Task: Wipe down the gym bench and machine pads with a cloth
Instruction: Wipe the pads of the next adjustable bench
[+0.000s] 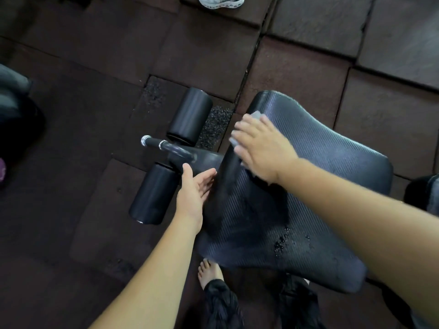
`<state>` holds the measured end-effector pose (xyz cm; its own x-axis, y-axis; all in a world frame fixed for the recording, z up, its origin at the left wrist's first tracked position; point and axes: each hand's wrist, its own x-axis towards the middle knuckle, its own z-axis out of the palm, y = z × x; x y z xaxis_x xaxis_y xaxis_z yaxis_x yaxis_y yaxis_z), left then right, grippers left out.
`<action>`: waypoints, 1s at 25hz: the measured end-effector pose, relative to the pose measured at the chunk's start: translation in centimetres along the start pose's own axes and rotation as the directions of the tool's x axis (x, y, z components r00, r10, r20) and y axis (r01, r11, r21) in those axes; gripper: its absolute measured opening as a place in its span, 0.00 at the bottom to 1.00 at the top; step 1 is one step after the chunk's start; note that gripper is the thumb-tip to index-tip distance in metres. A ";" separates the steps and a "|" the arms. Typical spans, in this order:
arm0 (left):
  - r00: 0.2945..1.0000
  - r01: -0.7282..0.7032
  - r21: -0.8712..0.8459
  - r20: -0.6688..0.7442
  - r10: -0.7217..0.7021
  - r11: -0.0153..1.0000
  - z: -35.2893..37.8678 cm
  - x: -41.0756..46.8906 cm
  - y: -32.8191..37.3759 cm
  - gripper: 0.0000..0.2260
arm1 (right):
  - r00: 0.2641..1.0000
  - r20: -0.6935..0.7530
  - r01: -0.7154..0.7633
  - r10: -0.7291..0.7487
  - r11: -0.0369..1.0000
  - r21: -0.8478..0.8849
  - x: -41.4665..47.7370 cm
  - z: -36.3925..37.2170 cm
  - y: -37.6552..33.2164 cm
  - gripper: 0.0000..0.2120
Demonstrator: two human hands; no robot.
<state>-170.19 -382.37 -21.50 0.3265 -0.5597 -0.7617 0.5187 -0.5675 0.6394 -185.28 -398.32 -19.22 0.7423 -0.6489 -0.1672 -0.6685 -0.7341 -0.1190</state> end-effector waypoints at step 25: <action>0.991 -0.123 0.360 0.003 0.131 0.925 -1.3 -4.0 -2.8 0.34 | 0.961 -0.026 -0.274 0.276 0.961 0.048 -10.7 3.6 -9.1 0.34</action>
<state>-171.92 -377.79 -20.36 0.3893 -0.6310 -0.6710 0.1547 -0.6733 0.7230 -187.32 -383.98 -19.85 0.5303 -0.8311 -0.1678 -0.8478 -0.5177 -0.1151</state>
